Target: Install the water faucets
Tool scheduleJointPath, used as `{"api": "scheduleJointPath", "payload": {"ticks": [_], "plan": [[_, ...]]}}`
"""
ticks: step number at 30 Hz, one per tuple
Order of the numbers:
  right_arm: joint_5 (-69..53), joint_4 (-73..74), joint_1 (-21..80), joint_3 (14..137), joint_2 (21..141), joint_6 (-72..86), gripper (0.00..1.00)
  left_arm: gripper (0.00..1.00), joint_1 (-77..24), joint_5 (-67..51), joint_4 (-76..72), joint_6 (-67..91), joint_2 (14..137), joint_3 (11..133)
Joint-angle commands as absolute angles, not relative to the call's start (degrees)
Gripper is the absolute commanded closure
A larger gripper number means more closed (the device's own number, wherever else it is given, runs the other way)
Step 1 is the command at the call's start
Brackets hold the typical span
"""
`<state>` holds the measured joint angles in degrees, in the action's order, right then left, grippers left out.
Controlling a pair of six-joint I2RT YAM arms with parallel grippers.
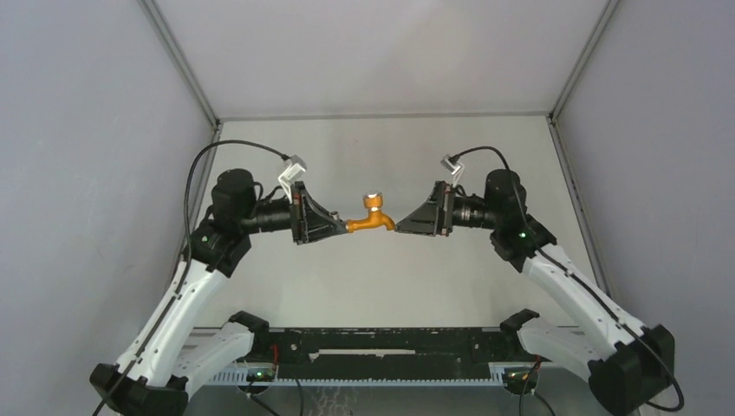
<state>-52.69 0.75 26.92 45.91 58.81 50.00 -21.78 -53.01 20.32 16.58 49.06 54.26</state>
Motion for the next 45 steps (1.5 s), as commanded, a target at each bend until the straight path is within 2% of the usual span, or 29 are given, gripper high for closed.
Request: {"api": "scheduleJointPath", "payload": {"ticks": [1,5,7,11,18,28,37,45], "plan": [[-37.4,7.2,30.3,47.2,48.6,26.9,0.04,1.00,-20.7,-58.3,23.3,22.3,53.5,60.3],[-22.3,0.8,42.4,39.1,35.2,1.7,0.01,1.00,-19.4,-63.5,27.1,28.4,58.6,63.4],[-17.2,-1.2,47.5,35.8,32.2,-10.4,0.00,1.00,-18.9,-64.6,25.7,32.2,58.9,63.5],[-4.9,1.1,57.2,35.4,32.2,-27.2,0.00,1.00,-17.7,-65.8,18.2,44.9,58.6,62.1],[13.7,-6.7,69.7,34.6,39.0,-47.8,0.01,1.00,-17.7,-69.5,19.8,51.5,60.2,62.5],[15.1,-20.5,70.8,31.9,42.7,-57.1,0.00,1.00,-17.7,-69.3,27.9,45.8,59.9,62.9],[15.2,-32.8,71.9,31.9,52.8,-67.9,0.01,1.00,-17.7,-69.0,35.8,38.7,61.3,65.6],[11.4,-31.7,69.0,34.0,54.6,-63.7,0.37,1.00,-17.7,-69.5,36.9,37.3,61.2,65.5]]}}
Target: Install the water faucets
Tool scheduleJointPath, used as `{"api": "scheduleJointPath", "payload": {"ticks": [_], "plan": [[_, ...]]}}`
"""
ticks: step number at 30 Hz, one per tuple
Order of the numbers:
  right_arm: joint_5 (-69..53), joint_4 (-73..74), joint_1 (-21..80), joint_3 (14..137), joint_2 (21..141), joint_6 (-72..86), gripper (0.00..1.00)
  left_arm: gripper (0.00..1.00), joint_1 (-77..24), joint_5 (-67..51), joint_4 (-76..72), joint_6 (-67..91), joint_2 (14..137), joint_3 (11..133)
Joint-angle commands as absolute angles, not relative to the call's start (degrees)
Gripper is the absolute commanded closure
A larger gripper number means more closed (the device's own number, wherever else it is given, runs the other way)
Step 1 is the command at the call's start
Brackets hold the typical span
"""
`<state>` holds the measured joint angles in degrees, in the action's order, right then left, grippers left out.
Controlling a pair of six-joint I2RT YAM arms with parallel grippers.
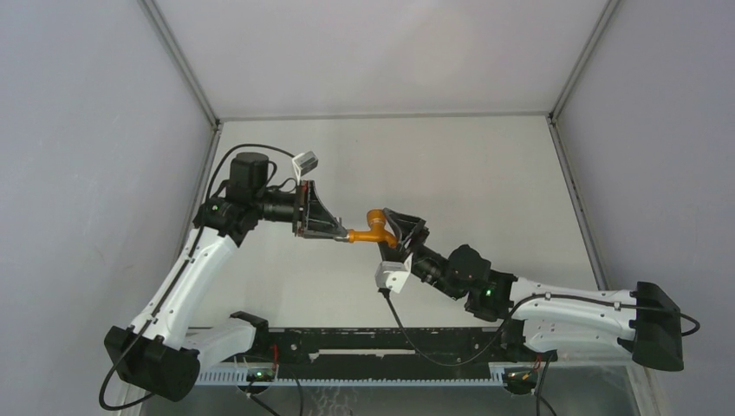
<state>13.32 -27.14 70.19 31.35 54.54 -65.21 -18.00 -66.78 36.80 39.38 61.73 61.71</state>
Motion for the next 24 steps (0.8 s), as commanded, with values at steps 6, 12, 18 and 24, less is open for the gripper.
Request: {"api": "scheduleJointPath", "payload": {"ticks": [6,12,18,24], "plan": [[8.9,-32.7,67.8,34.2,55.4,-61.9,0.35,1.00,-18.2,-68.6,37.4,36.5,61.3,65.5],[8.1,-33.1,67.2,36.4,57.2,-59.6,0.53,1.00,-18.5,-68.1,38.9,35.2,61.3,65.9],[6.7,-28.2,67.1,38.2,57.0,-57.4,0.84,1.00,-18.5,-67.1,40.5,33.3,61.9,66.5],[3.5,-22.3,67.1,39.7,54.9,-50.6,1.00,1.00,-18.5,-65.1,40.9,31.6,61.0,66.7]]}}
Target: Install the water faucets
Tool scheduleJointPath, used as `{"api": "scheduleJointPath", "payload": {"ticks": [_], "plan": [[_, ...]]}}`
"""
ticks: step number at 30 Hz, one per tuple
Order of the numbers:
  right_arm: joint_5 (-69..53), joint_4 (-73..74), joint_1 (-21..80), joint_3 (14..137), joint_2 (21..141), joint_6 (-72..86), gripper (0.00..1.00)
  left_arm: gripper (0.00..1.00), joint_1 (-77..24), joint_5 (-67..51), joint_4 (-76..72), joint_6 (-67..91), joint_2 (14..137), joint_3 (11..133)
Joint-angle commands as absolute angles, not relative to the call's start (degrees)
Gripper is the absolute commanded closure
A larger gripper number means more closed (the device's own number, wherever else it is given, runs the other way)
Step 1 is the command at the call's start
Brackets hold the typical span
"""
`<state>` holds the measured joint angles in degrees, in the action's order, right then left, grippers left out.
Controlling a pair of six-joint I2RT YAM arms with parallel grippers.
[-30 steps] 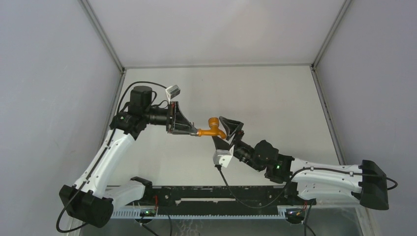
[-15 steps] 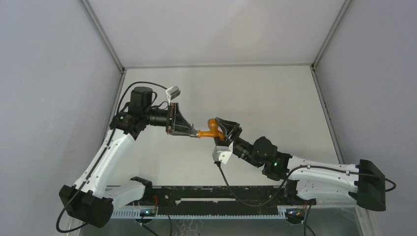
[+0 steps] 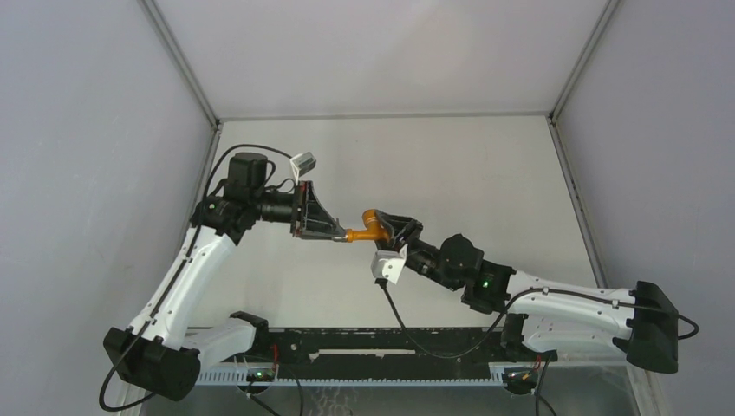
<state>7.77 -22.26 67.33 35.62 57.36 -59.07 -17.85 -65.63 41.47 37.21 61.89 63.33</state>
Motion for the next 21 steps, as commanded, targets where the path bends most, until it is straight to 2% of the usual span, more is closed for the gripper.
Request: {"api": "scheduleJointPath", "payload": {"ticks": [1,13,15,17,20,21], "plan": [[2.8,-21.3,67.1,40.0,54.5,-49.4,1.00,1.00,-18.5,-64.9,40.9,31.4,60.8,66.8],[8.2,-22.2,69.1,39.7,55.1,-44.2,1.00,1.00,-18.5,-64.3,39.9,30.5,61.1,67.8],[9.3,-22.6,69.6,39.7,55.7,-44.6,1.00,0.88,-18.5,-64.0,39.9,30.5,61.0,68.0],[11.3,-23.8,70.1,39.7,56.3,-44.3,1.00,0.65,-18.5,-63.3,39.2,31.7,60.9,67.5],[15.7,-26.2,70.6,39.8,57.1,-41.8,1.00,0.42,-18.5,-62.0,31.7,37.4,60.5,64.5],[17.1,-26.5,70.8,40.0,57.4,-40.7,1.00,0.25,-18.5,-61.7,28.8,39.6,60.4,63.4]]}}
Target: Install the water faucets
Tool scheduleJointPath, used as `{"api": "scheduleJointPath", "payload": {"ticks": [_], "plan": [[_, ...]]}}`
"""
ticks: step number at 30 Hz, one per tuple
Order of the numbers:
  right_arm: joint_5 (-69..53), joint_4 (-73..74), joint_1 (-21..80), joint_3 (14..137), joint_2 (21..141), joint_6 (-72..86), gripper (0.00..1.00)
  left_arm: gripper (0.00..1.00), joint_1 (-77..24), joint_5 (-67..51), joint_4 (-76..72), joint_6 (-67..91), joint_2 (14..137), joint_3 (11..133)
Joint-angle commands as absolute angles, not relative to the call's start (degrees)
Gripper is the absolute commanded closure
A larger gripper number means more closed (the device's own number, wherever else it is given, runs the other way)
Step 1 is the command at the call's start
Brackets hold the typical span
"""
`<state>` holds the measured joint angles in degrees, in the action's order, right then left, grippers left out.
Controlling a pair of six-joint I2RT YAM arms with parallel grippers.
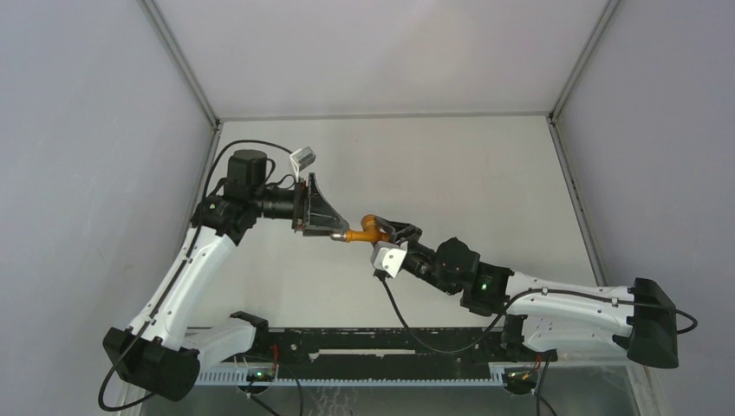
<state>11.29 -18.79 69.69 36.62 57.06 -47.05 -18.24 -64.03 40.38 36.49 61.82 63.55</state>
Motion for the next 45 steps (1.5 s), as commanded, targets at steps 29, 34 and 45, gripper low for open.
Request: {"api": "scheduleJointPath", "payload": {"ticks": [29,34,45], "plan": [[-3.8,4.1,26.4,50.2,65.5,20.3,1.00,0.00,-15.2,-22.9,28.7,36.8,48.0,61.0],[-3.9,5.8,23.1,50.5,68.6,23.5,1.00,0.00,-15.2,-24.7,30.1,36.6,49.5,61.1],[6.0,18.5,19.6,55.9,67.5,31.3,0.54,0.00,-15.2,-16.5,32.6,33.3,48.0,60.7]]}}
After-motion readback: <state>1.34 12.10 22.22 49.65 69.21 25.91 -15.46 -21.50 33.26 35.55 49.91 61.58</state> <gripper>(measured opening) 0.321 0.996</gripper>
